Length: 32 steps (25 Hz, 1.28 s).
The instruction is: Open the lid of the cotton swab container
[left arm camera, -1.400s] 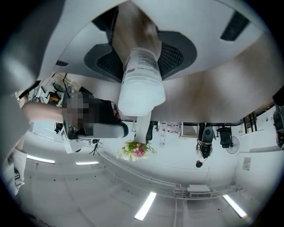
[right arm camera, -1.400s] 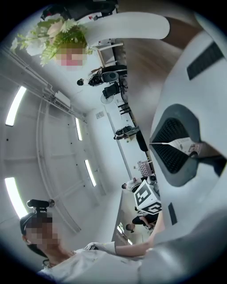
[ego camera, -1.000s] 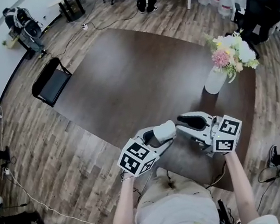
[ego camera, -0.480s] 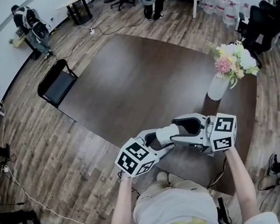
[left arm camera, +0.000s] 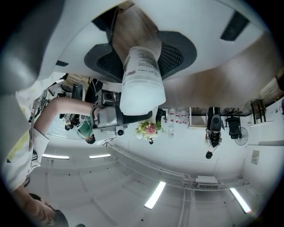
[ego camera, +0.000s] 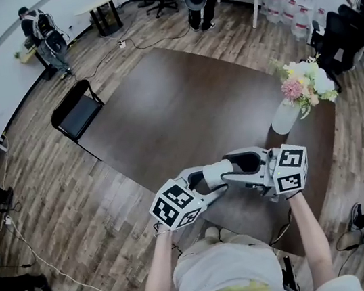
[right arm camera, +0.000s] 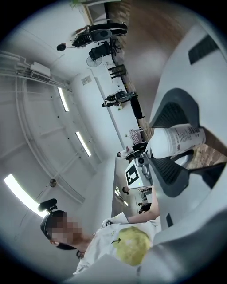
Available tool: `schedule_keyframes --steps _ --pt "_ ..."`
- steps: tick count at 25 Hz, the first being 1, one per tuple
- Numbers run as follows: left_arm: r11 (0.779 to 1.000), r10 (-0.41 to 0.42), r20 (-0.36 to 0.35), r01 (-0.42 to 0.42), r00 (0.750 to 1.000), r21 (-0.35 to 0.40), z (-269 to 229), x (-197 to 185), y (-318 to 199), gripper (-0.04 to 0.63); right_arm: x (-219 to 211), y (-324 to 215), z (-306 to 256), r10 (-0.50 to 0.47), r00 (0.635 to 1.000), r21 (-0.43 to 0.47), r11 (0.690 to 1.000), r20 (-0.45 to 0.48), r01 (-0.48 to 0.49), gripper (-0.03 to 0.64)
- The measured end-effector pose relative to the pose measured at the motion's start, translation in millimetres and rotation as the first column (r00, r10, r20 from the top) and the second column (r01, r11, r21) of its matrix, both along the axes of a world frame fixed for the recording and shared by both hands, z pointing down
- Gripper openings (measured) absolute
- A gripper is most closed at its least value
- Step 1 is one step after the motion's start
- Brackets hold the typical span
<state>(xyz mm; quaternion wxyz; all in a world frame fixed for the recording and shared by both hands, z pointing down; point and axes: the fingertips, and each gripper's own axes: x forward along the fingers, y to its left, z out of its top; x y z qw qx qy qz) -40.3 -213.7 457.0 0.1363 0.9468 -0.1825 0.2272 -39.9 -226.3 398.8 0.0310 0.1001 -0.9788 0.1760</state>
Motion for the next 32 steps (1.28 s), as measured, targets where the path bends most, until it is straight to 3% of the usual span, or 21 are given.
schedule_keyframes --steps 8,15,24,32 --pt "1.0 -0.005 -0.01 0.005 1.0 0.012 -2 -1 -7 0.258 1 -11 -1 0.034 0.998 -0.076 0.997 0.044 -0.03 0.221" --pt "0.995 -0.02 0.039 0.016 0.999 0.101 0 -3 -12 0.255 1 -19 -5 0.073 0.989 -0.202 0.978 0.128 -0.046 0.219" --pt "0.983 -0.018 0.082 0.003 0.996 0.182 5 -6 -13 0.253 0 -27 -1 0.079 0.987 -0.406 0.914 0.139 -0.016 0.221" --pt "0.982 -0.026 0.07 0.012 0.997 0.188 9 -7 -10 0.252 -2 -29 4 0.08 0.988 -0.488 0.873 0.133 -0.005 0.221"
